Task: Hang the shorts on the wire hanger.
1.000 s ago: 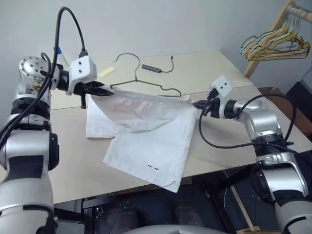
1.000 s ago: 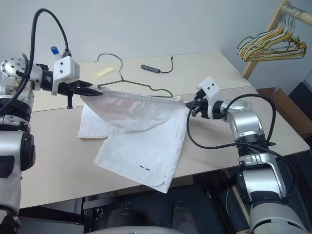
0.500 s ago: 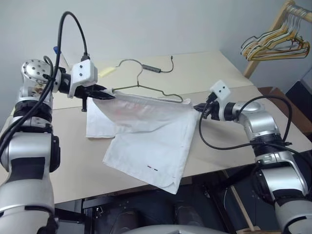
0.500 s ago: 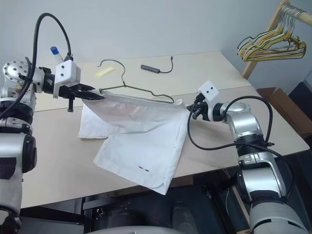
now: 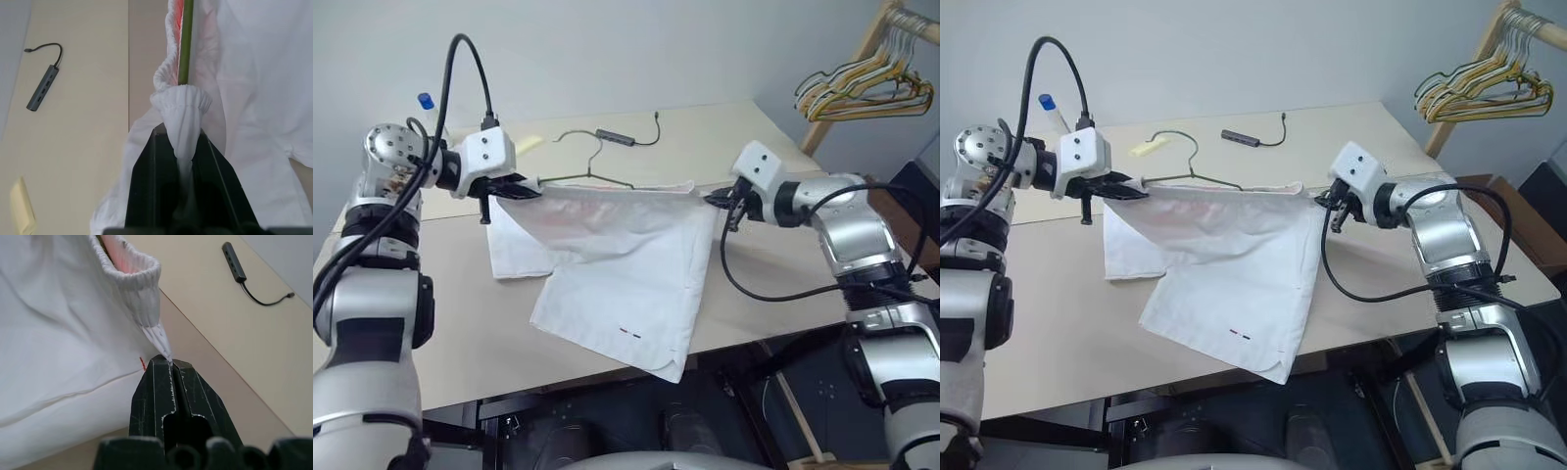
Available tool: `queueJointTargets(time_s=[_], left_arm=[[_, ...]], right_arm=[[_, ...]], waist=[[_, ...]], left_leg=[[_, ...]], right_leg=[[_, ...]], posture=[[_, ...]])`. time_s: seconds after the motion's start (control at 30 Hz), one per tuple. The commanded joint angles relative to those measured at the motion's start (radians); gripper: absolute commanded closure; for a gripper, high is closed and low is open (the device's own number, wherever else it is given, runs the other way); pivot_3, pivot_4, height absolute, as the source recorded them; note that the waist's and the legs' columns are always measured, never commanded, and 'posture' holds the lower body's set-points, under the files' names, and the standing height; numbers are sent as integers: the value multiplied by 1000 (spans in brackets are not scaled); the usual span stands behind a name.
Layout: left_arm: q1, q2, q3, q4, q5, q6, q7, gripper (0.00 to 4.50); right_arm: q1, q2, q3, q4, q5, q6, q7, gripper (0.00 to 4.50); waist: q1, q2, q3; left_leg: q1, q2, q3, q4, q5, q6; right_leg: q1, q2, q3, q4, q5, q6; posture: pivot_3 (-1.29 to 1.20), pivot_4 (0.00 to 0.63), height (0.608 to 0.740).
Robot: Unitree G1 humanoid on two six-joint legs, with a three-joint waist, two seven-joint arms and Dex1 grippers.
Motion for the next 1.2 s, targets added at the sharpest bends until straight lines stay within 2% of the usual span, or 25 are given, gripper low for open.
queueJointTargets(time_s=[0.03, 0.17, 0.33, 0.5, 0.83, 0.97, 1.07, 1.2], left_arm=[[-19, 17, 36, -33, -39, 35, -25, 4500], [-24, 23, 23, -43, -15, 27, -5, 4500], [-15, 20, 54, -64, -65, 34, -41, 4500], [-8, 5, 92, -103, -130, 82, -91, 4500], [26, 12, 72, -111, -93, 65, -55, 4500], [25, 4, 75, -109, -96, 58, -41, 4500], [21, 4, 86, -108, -110, 63, -51, 4500], [24, 13, 80, -112, -103, 60, -61, 4500]], right_arm=[[-124, -44, 49, -154, -68, 94, 56, 4467], [-228, -21, 86, -237, -67, 211, 96, 4467], [-270, 15, 121, -241, -86, 239, 101, 4467], [-269, 45, 164, -213, -134, 225, 79, 4467], [-291, 105, 125, -236, -100, 282, 72, 4467], [-254, 89, 159, -239, -135, 186, 66, 4467], [-215, 80, 178, -217, -164, 92, 60, 3810], [-192, 72, 181, -221, -175, 47, 88, 2427]], waist=[[0, 0, 0], [4, 0, 0], [10, 0, 0], [13, 0, 0], [9, 0, 0], [10, 0, 0], [9, 0, 0], [6, 0, 0]], left_leg=[[0, 0, 0, 0, 0, 0], [0, 1, 0, 0, 0, 0], [-1, 0, 0, 1, -1, 1], [-2, 0, 0, 1, 2, -3], [-2, 0, 0, 1, 3, -6], [-2, 0, 0, 1, 3, -6], [-2, 0, 0, 1, 3, -5], [-2, 0, 0, 1, 3, -5]], right_leg=[[-1, 0, 0, 0, 0, 0], [-1, 0, 0, 1, 0, 0], [0, 0, -1, 1, 0, 0], [0, -1, -2, 1, 0, 0], [-1, 0, -2, 1, 0, 0], [-1, 0, -2, 1, 0, 0], [0, 0, -2, 1, 0, 0], [0, 0, -2, 1, 0, 0]], posture=[[0, 0, 740], [9, 0, 740], [8, 0, 740], [9, 0, 740], [5, 0, 740], [4, 0, 740], [2, 0, 740], [2, 0, 740]])
